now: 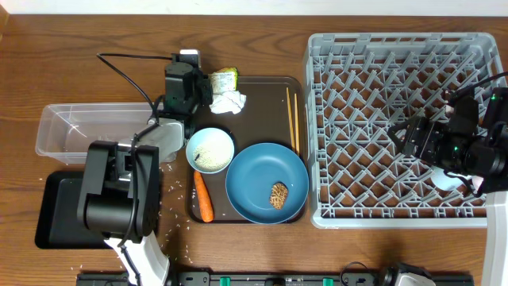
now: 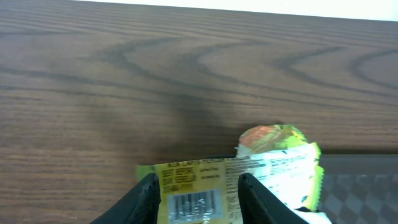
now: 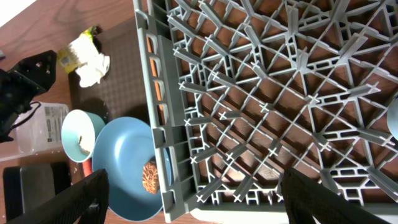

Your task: Sort waste into correct bins and load items into the dishwasher rack

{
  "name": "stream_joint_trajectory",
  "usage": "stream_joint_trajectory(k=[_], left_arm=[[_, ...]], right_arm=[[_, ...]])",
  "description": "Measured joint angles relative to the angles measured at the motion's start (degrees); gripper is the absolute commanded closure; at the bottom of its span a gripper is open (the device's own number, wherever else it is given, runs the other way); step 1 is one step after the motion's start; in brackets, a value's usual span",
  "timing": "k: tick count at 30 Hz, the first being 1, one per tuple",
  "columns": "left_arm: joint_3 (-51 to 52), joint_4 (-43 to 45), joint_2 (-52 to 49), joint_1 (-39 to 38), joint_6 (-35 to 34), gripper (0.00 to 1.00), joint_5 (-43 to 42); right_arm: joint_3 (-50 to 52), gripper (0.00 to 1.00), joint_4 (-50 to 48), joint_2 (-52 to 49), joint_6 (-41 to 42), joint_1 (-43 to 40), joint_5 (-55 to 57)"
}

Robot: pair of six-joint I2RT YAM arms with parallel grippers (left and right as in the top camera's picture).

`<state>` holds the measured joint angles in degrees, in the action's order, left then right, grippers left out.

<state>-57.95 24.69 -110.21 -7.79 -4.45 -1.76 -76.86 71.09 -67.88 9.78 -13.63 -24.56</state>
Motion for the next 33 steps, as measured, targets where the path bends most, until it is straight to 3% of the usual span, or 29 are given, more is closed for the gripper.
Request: stream_joint_trajectory(k=[19,33], left_arm=[[-1.07,1.31,-2.38,-0.09,0.31,0.58,2.25],[-1.14,1.27,-5.01,-0.09,0.42,0.58,-0.92]], right_arm=[[0.00,0.18,0.26,0.00,-0.02,0.00,0.02],[0.00,0.18,0.59,0.00,-0.02,0.00,0.00]])
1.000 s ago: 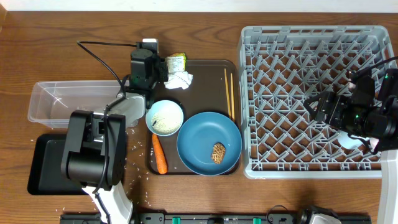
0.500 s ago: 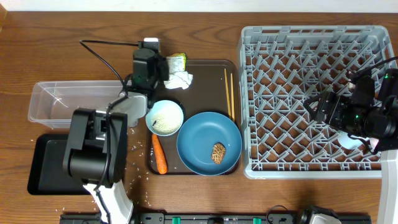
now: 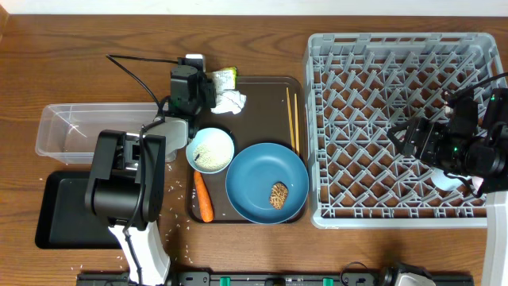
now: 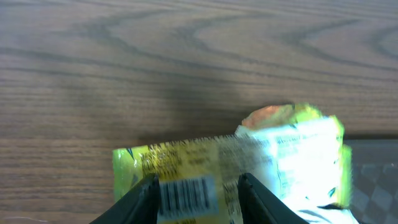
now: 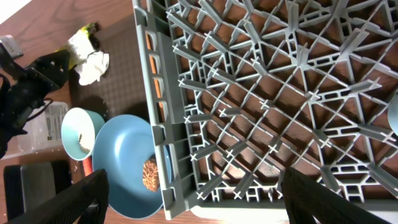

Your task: Sort waste into correct bins and load items into the dishwasher rack

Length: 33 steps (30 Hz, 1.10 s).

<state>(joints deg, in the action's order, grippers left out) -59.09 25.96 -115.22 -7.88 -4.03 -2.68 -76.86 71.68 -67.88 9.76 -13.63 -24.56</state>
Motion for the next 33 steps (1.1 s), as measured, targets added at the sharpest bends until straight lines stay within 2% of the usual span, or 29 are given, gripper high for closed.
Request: stream_joint_trajectory(k=[11,16,23,24,26,27,29,33], left_arm=[[-0.04,-0.90,-0.09,-0.55,0.00,0.59,-2.40],[-0.11,-3.43,-0.09,-2.71,0.04,0.72,-3.43],[-0.11,-7.61,-0.09,-6.36,0.50,0.73,-4.26],[-0.11,-8.20,-0.09,-6.58,0.48,0.72,-4.31],[-0.11,-9.22,-0.09,-6.71,0.94,0.49,-4.46],[-0.11,-9.38,-0.09,-6.71,1.14,0.45,-4.48],[-0.15,-9.18,-0.09,-6.69,1.09,0.38,-4.48],[-0.52,-6.73,-0.09,-6.69,1.09,0.37,-3.50]], right_arm=[[0.00,0.18,0.09,0.00,0.02,0.00,0.00],[0.00,0.18,0.07,0.00,0.00,0.00,0.00],[0.00,0.18,0.02,0.00,0.00,0.00,0.02],[0.00,0.18,0.02,0.00,0.02,0.00,0.02],[0.00,0.19,0.00,0.00,0.02,0.00,0.02],[0.00,0.18,0.02,0.00,0.02,0.00,0.02],[0.00,0.18,-0.02,0.00,0.02,0.00,0.02],[0.00,0.18,-0.33,0.00,0.02,0.00,0.02]])
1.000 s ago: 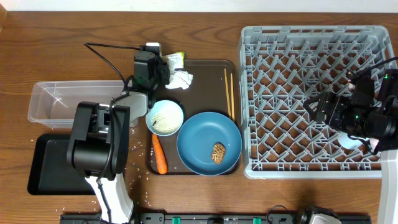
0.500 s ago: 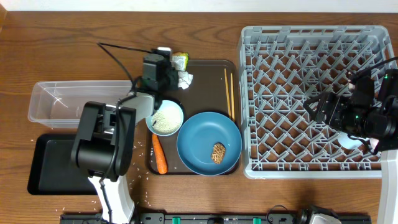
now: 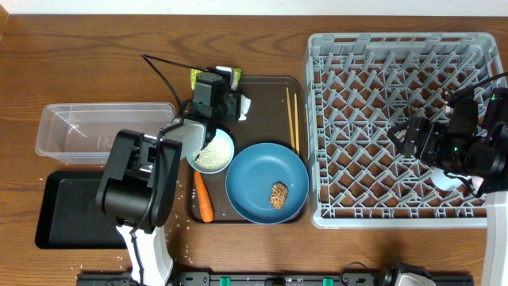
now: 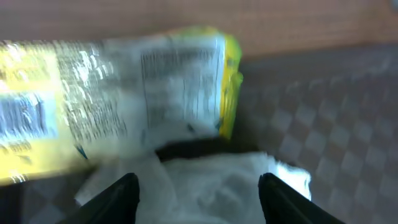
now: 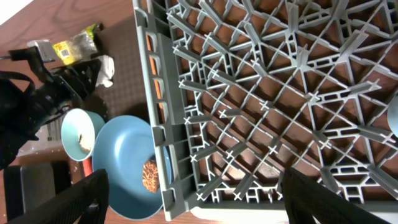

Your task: Sort waste into correct bins and load items into the dishwasher rack

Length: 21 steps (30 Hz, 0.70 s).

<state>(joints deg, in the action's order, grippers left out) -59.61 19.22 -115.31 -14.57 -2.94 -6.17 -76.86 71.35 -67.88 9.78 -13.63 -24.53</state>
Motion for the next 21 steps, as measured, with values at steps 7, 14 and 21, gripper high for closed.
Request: stream_joint_trajectory(k=[7,14,21], left_arm=[[-0.74,-2.47,0.07,0.00,-0.04,0.37,0.00],[-0.74,-5.09,9.31,0.02,0.04,0.38,0.68],[-2.05,1.73,14.10,2.58,0.39,0.62,3.69]], right_arm=[[0.00,0.18,-0.09,0.00,-0.02,0.00,0.00],[0.00,0.18,-0.57,0.00,-0.02,0.00,0.00],[0.00,0.18,-0.70,0.00,-0.02,0.00,0.00]])
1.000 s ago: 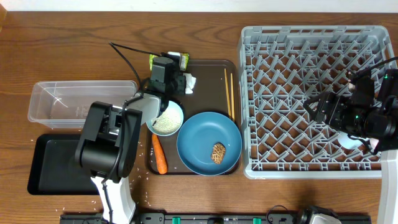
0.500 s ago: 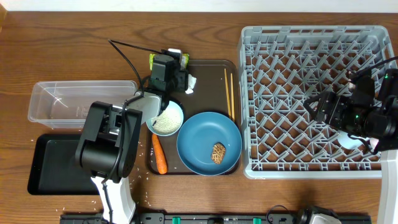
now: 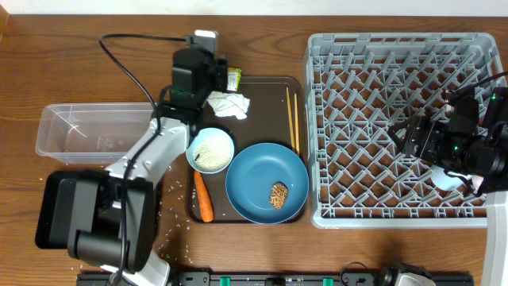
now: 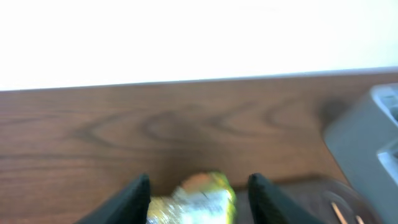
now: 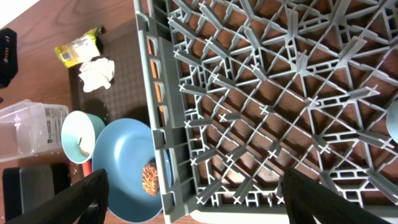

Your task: Sort waste into correct bins and load items into the dishwasher rack

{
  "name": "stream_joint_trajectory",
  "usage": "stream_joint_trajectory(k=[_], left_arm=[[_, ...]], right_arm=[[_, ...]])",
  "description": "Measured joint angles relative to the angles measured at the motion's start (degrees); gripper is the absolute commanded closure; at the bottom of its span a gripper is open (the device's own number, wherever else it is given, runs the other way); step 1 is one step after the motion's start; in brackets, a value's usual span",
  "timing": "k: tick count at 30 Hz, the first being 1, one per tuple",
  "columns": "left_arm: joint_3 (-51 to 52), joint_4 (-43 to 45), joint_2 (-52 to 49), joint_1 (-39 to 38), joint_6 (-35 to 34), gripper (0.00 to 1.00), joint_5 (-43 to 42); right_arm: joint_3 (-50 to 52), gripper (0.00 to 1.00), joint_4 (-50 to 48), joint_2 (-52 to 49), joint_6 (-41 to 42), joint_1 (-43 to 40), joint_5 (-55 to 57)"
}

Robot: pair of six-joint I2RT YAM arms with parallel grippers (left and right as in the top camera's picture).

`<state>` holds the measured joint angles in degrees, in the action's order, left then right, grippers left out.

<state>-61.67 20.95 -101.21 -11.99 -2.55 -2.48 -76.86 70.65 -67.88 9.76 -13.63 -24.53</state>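
A yellow wrapper (image 3: 232,77) lies at the back left corner of the dark tray (image 3: 262,91), with a crumpled white napkin (image 3: 228,103) just in front of it. My left gripper (image 4: 199,202) hovers open over the wrapper (image 4: 194,200), its fingers standing either side of it. On the tray are a small bowl of rice (image 3: 210,150), a blue plate (image 3: 258,179) with a food scrap (image 3: 279,195), a carrot (image 3: 204,196) and chopsticks (image 3: 292,119). My right gripper (image 5: 199,208) hangs wide open over the grey dish rack (image 3: 373,48).
A clear plastic bin (image 3: 95,131) and a black bin (image 3: 55,210) sit left of the tray. Rice grains are scattered on the wood near them. A pale cup (image 3: 448,179) rests in the rack under my right arm. A cable runs behind the left arm.
My left gripper was low and wide open over the napkin and wrapper. It now sits farther back and left, looking out level over the wrapper. The right arm is unchanged.
My left gripper first had its fingers close round the wrapper at the tray's back left corner. Then the wrapper showed farther left on the wood. After that the gripper was wide open over napkin and wrapper; now it hovers behind them. The right gripper stayed open over the rack.
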Motion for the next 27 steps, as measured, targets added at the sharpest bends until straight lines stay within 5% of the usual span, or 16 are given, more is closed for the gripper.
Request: stream_joint_trajectory(k=[9,16,27], left_arm=[[0.24,13.73,-13.64,2.12,0.44,0.81,0.98],[0.24,16.20,-17.70,2.08,0.48,0.81,0.42],[0.20,-4.68,-15.85,1.36,-0.02,0.89,-4.96]], right_arm=[[0.00,0.18,-0.02,0.00,0.00,0.00,0.13],[0.00,0.18,0.09,0.00,0.02,0.00,0.15],[0.00,0.18,-0.02,0.00,0.02,0.00,0.13]])
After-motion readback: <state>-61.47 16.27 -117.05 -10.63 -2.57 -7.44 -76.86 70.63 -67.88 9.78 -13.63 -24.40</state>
